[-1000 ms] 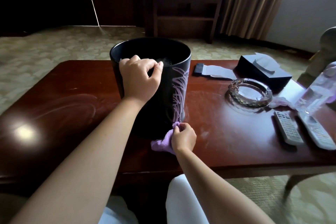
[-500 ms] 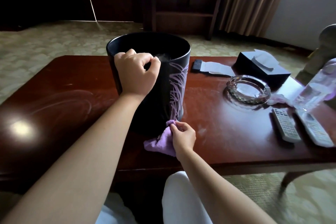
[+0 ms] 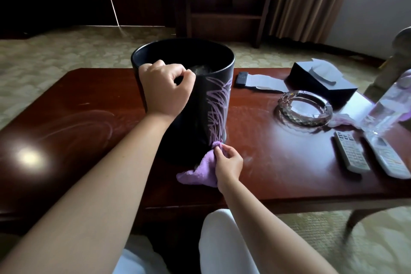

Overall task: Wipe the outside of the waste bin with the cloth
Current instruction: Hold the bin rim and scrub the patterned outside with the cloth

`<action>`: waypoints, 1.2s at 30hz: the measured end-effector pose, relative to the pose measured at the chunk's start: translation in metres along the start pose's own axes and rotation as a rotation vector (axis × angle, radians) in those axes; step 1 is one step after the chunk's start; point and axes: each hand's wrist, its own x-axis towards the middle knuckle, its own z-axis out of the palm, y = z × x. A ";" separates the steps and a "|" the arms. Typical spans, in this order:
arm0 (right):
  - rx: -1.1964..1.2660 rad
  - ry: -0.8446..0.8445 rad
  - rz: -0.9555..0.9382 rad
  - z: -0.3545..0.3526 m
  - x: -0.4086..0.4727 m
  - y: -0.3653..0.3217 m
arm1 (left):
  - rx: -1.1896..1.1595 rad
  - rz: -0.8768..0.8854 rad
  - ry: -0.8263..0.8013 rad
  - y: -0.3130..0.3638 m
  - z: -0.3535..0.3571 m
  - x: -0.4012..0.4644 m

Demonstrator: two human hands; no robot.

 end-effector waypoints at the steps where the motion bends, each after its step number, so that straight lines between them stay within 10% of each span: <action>1: 0.017 -0.038 -0.008 -0.001 -0.001 0.001 | 0.001 0.003 -0.001 0.000 0.000 0.000; 36: 0.403 -0.193 0.250 -0.005 0.001 -0.011 | 0.028 -0.032 -0.038 0.000 0.000 0.000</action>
